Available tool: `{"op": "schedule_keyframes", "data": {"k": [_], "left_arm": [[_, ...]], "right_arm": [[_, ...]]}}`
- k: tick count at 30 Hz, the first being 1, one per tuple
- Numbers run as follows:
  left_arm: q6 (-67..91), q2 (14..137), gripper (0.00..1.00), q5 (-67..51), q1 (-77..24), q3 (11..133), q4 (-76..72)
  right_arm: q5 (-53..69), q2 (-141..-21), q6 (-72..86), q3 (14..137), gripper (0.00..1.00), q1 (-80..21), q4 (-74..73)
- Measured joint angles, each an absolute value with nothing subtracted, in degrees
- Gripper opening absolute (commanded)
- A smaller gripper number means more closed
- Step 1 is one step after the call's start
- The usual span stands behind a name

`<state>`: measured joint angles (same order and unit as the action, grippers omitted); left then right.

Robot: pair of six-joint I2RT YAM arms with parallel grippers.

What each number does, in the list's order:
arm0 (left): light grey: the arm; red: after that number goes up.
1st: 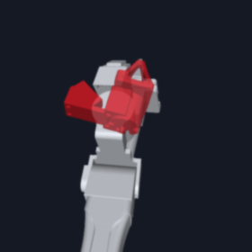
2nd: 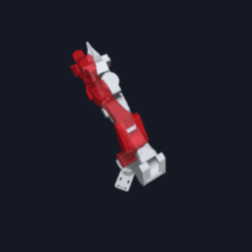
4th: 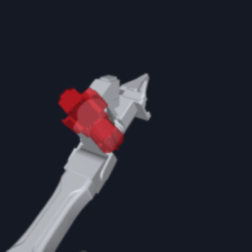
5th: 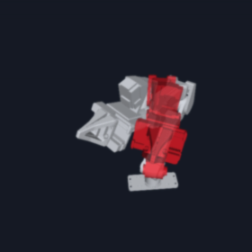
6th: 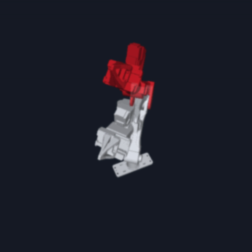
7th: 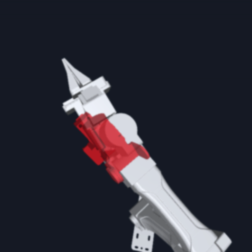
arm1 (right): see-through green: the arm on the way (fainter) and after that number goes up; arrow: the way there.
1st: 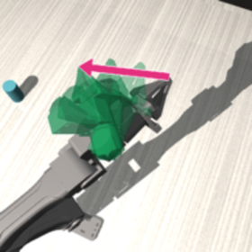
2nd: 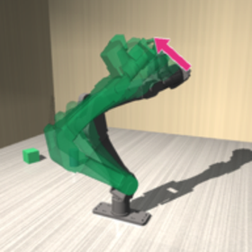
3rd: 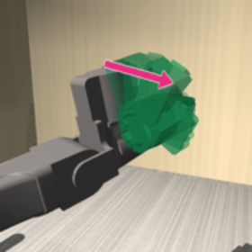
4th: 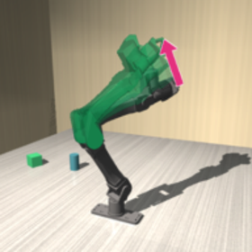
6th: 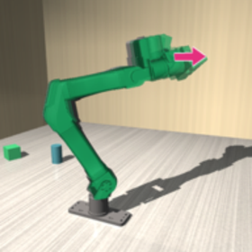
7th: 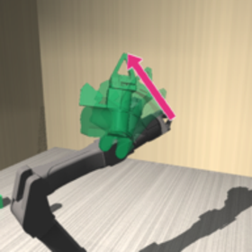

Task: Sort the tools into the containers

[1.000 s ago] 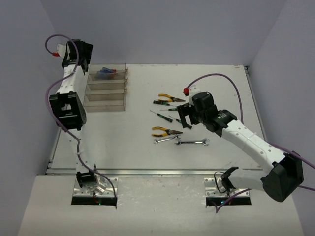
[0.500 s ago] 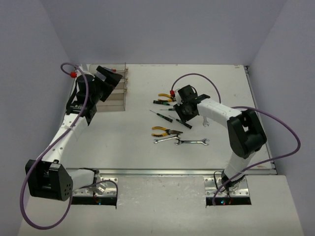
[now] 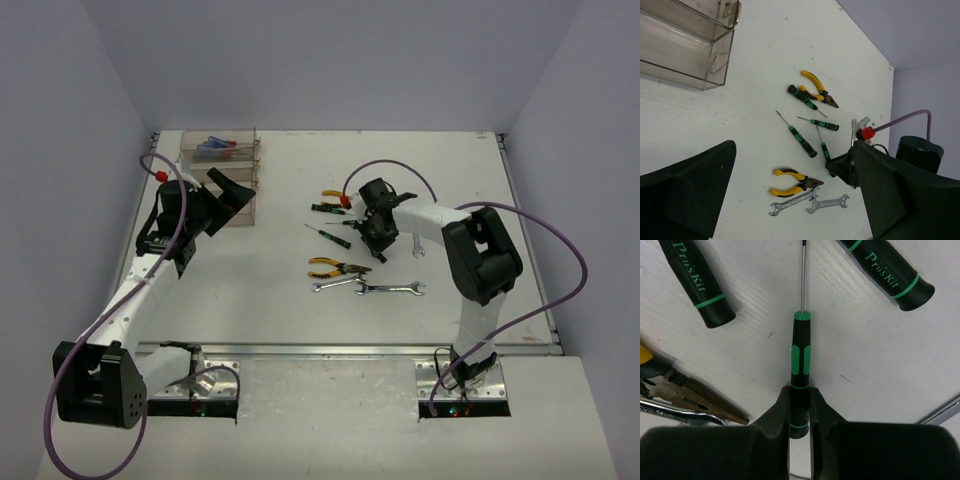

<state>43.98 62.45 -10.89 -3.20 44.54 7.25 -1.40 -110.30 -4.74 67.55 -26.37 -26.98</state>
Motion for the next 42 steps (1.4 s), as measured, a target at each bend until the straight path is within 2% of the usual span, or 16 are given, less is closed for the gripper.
{"op": "schedule_keyframes", "data": {"k": [5,9,12,15,19,22,30,33,36,37,38,39,40,41,42], "left_arm": [[43.27,62.06,1.00,-13.45,-5.00,42.00,3.73],[43.71,62.81,0.87,-17.97,-11.22,38.49,-6.00],[46.18,64.02,0.79,-24.10,-15.54,32.32,-22.38],[48.62,65.77,0.78,-28.10,-18.15,27.94,-34.38],[50.69,68.94,0.76,-30.98,-20.91,27.68,-46.34],[51.81,70.84,0.67,-31.98,-22.46,28.35,-52.23],[54.21,74.33,0.27,-33.76,-24.65,29.39,-63.00],[54.74,75.35,0.00,-34.11,-25.73,30.04,-65.24],[54.50,76.04,0.00,-34.35,-26.28,30.46,-65.76],[54.54,76.20,0.00,-34.30,-26.28,30.52,-65.78],[54.48,76.27,0.00,-34.26,-26.28,30.65,-65.49],[54.48,76.27,0.00,-34.21,-26.28,30.77,-65.36],[54.37,76.23,0.00,-33.98,-26.28,31.03,-64.79],[54.03,76.10,0.00,-33.38,-26.28,31.60,-63.28],[53.16,75.87,0.00,-31.87,-26.27,32.62,-60.45]], "right_arm": [[-2.96,-108.08,-3.49,66.66,0.00,-26.86,-28.07],[-0.34,-96.88,-0.29,64.34,0.00,-27.20,-28.55],[10.65,-85.45,3.18,61.68,0.00,-27.04,-23.20],[23.38,-77.94,6.65,60.55,0.00,-26.87,-17.25],[37.06,-76.76,11.40,60.37,0.01,-27.07,-11.13],[43.32,-76.90,14.19,59.53,0.02,-27.09,-9.09],[51.52,-76.98,17.39,59.31,0.03,-28.12,-6.30],[51.85,-77.78,17.39,59.49,0.03,-29.01,-6.46],[51.89,-78.63,17.65,59.59,0.03,-29.26,-6.57],[51.72,-78.72,17.69,59.59,0.09,-29.34,-6.57],[51.59,-78.78,17.72,59.75,0.46,-29.28,-6.74],[51.50,-78.82,17.70,59.93,0.76,-29.26,-6.91],[50.77,-78.82,17.79,60.09,0.95,-29.25,-7.17],[48.68,-78.72,18.11,60.22,0.99,-29.24,-7.61],[45.53,-78.56,18.55,60.25,0.99,-29.25,-7.98]]}}
